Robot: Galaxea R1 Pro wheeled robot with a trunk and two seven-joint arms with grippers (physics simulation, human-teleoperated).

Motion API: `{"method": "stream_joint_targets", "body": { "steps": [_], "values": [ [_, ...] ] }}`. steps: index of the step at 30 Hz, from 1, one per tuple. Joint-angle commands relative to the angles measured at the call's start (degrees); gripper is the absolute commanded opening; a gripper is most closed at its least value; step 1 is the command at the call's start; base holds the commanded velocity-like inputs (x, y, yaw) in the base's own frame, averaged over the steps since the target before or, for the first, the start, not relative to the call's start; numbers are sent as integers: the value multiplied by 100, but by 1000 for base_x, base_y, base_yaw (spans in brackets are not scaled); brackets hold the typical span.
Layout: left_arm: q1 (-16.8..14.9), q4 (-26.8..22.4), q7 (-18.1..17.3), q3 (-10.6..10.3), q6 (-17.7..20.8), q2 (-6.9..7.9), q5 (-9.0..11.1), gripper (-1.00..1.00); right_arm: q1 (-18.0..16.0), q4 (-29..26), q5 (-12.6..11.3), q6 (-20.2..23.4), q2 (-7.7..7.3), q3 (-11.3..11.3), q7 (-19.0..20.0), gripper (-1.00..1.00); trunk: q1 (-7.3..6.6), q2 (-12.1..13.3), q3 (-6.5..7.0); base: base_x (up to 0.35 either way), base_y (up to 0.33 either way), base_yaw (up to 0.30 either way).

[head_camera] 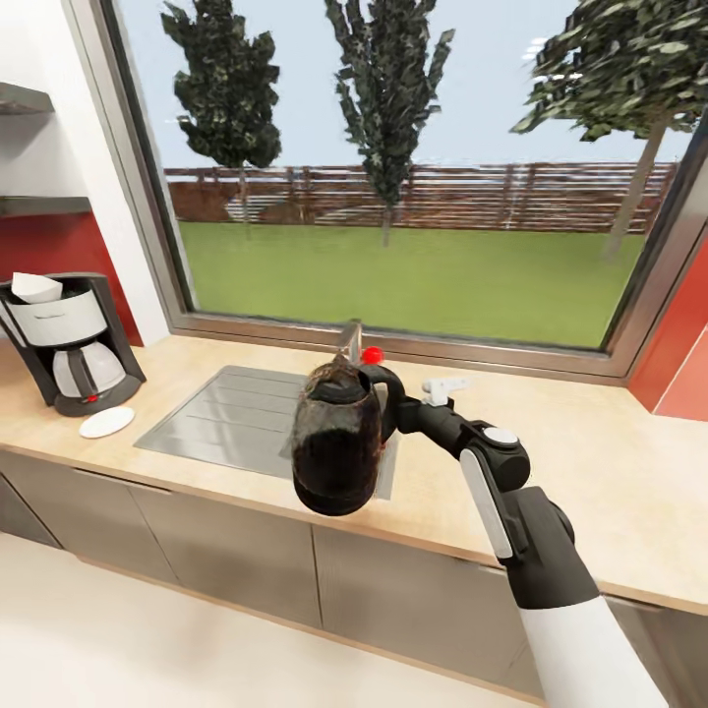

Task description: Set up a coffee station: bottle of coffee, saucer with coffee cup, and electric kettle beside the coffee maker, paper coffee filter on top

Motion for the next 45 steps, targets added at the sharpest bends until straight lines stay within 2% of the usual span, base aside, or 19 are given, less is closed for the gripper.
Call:
{"method": "stream_joint_targets", "body": {
  "steps": [1,10,18,28,43,45],
  "values": [
    [2,-8,2,37,-13,-2,-24,100,-7,-5,-48,33,4,-4,6,-100,4,-12,-11,0,305,1],
    [1,-7,2,42,-19,-10,-29,100,-6,-13,-48,33,5,-3,12,-100,4,-12,4,-110,287,11],
    [1,-14,2,43,-37,-11,-29,100,-7,-14,-48,33,4,-3,11,-100,4,-12,60,-236,200,150],
    [-5,-22,2,43,-46,-11,-29,100,-6,-14,-48,33,5,-3,13,-100,4,-12,129,-165,19,191],
    [-7,-23,2,44,-46,-11,-21,100,-6,-4,-48,33,4,-3,14,-100,4,-12,225,-11,0,200],
    [-7,-23,2,44,-46,-11,-21,100,-6,-5,-48,33,4,60,14,-100,4,-12,228,0,0,263]
  ]
}}
